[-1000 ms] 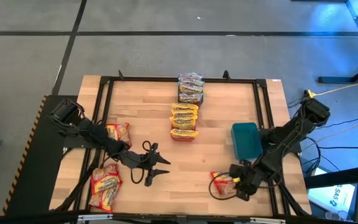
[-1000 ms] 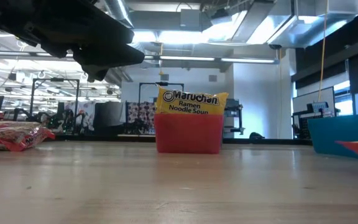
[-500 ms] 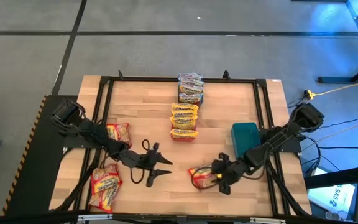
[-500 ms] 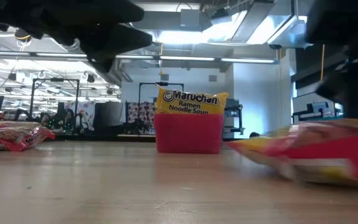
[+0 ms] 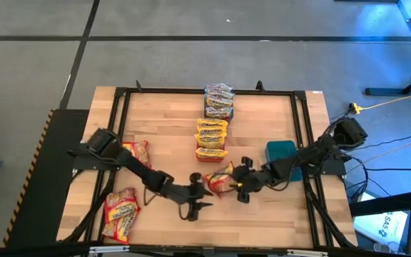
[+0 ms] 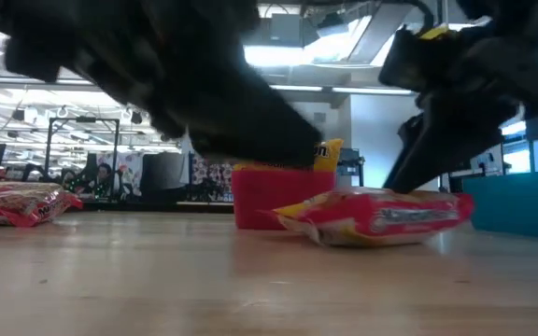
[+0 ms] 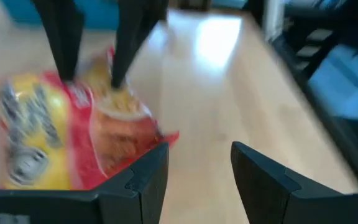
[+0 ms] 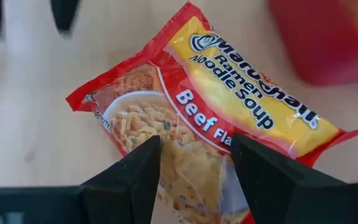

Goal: Sort Maruchan noodles
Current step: Put the orange noodle pack into the blue bin

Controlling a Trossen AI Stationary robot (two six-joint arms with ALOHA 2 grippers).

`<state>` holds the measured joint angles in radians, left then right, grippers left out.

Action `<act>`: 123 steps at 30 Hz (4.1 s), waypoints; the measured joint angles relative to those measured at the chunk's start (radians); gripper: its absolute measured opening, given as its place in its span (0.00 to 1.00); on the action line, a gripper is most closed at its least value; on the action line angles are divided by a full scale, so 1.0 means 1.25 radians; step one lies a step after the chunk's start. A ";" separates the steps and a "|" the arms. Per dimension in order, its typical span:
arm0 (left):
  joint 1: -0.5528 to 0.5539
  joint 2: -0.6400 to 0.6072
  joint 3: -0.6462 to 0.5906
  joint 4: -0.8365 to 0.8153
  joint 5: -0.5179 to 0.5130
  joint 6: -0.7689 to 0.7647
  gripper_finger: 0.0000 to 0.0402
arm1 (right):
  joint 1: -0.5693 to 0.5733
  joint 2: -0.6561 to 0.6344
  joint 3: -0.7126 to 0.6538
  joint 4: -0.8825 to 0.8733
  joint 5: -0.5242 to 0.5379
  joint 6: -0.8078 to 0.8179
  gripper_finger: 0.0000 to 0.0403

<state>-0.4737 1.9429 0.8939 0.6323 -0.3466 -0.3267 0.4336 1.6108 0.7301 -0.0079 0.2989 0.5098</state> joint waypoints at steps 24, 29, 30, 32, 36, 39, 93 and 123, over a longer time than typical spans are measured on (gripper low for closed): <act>0.068 0.036 0.059 -0.299 -0.171 -0.217 0.42 | 0.030 -0.017 0.046 -0.206 -0.003 0.037 0.49; 0.072 0.030 0.059 -0.317 -0.184 -0.222 0.42 | 0.080 -0.017 0.046 -0.068 -0.072 0.049 0.49; 0.072 0.029 0.059 -0.315 -0.193 -0.222 0.42 | 0.086 -0.017 0.046 -0.041 -0.080 0.047 0.49; 0.072 0.020 0.058 -0.330 -0.210 -0.222 0.42 | 0.095 -0.017 0.046 0.010 -0.106 0.021 0.49; 0.057 -0.019 0.059 -0.366 -0.218 -0.234 0.42 | 0.091 -0.039 0.066 -0.014 -0.113 -0.016 0.49; 0.031 -0.046 0.059 -0.350 -0.216 -0.221 0.42 | 0.067 -0.086 0.088 -0.096 -0.043 -0.020 0.49; 0.040 0.106 0.060 -0.095 -0.167 -0.111 0.42 | -0.300 0.119 -0.041 0.250 -0.587 0.258 0.75; -0.022 0.028 0.059 -0.138 -0.154 0.060 0.42 | -0.299 -0.215 -0.031 -0.105 -0.652 0.085 0.21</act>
<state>-0.5012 1.9774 0.9680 0.4600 -0.5397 -0.2521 0.0597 1.3423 0.6918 -0.1391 -0.5165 0.6166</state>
